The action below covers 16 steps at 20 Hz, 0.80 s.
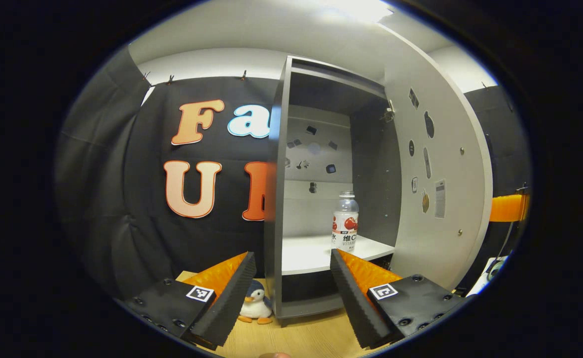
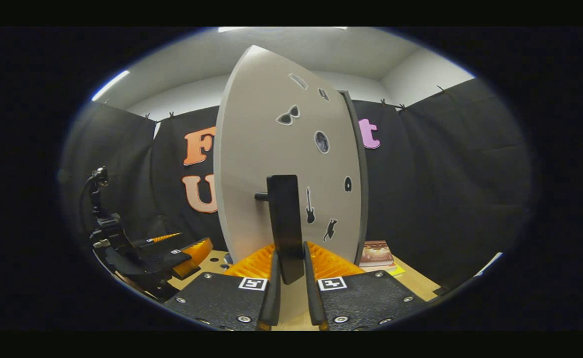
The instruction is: Open the cabinet door with the right hand, grasp the bottle in the cabinet with the left hand and place it on the coaster, then close the cabinet door with the right hand.
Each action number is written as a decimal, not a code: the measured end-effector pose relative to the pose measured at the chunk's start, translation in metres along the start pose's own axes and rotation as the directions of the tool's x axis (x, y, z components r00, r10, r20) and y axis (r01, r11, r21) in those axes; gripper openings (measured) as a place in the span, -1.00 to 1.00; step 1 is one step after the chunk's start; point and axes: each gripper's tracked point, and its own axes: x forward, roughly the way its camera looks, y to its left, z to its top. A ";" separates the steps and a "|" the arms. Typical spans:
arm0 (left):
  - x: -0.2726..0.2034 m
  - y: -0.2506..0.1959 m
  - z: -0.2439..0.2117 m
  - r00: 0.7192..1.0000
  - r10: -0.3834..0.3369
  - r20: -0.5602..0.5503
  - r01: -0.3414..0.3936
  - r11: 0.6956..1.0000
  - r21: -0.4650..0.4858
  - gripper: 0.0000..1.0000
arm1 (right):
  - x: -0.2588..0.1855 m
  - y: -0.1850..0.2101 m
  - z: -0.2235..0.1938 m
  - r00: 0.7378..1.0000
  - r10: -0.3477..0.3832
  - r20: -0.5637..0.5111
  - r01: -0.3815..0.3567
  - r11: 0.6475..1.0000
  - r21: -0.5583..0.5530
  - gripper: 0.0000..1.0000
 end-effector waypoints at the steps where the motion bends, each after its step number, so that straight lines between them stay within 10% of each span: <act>1: 0.000 -0.004 0.000 1.000 -0.001 0.003 0.001 1.000 -0.003 0.96 | -0.005 -0.008 0.000 1.000 -0.017 -0.006 0.017 1.000 -0.003 -0.54; 16: 0.004 -0.066 0.003 0.998 -0.067 -0.003 0.067 0.998 -0.014 0.96 | -0.039 -0.131 0.001 0.970 -0.242 -0.033 0.240 0.968 -0.067 0.71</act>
